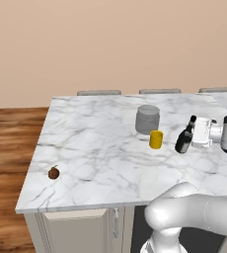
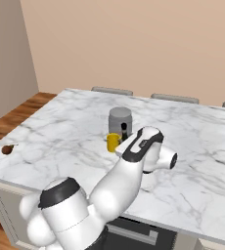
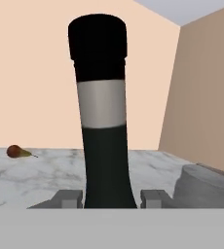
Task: Open the cabinet directly in front. Then move the wine and the mug to the dining counter with the jar on it.
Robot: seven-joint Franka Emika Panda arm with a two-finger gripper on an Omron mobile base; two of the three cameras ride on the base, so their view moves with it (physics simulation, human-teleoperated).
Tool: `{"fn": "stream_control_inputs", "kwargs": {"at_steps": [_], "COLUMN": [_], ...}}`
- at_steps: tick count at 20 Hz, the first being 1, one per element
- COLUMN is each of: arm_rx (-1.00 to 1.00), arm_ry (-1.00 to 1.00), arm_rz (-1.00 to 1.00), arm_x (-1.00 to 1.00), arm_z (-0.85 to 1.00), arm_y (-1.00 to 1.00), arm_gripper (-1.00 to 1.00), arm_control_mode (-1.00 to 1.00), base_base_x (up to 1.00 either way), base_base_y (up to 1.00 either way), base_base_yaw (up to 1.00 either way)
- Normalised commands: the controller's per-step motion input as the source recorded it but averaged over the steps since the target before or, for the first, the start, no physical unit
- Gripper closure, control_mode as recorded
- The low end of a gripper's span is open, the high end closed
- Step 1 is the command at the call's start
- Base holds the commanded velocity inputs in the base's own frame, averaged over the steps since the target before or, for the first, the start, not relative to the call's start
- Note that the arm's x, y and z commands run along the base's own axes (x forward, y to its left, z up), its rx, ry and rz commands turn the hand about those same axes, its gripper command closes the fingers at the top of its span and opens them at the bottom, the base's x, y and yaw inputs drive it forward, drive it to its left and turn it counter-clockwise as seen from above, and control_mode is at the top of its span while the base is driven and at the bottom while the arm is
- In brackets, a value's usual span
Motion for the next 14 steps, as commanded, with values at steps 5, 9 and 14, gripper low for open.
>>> {"fn": "stream_control_inputs", "kwargs": {"at_steps": [5,9,14], "arm_rx": [0.00,0.00,0.00], "arm_ry": [0.00,0.00,0.00], "arm_rz": [0.00,0.00,0.00], "arm_x": [0.44,0.43,0.43], "arm_z": [-0.21,-0.24,-0.26], "arm_y": [-0.14,-0.11,-0.07], "arm_gripper": [1.00,1.00,1.00], "arm_control_mode": [-1.00,-1.00,-1.00], "base_base_x": [0.00,0.00,0.00], "base_base_y": [0.00,0.00,0.00], "base_base_yaw": [0.00,0.00,0.00]}}
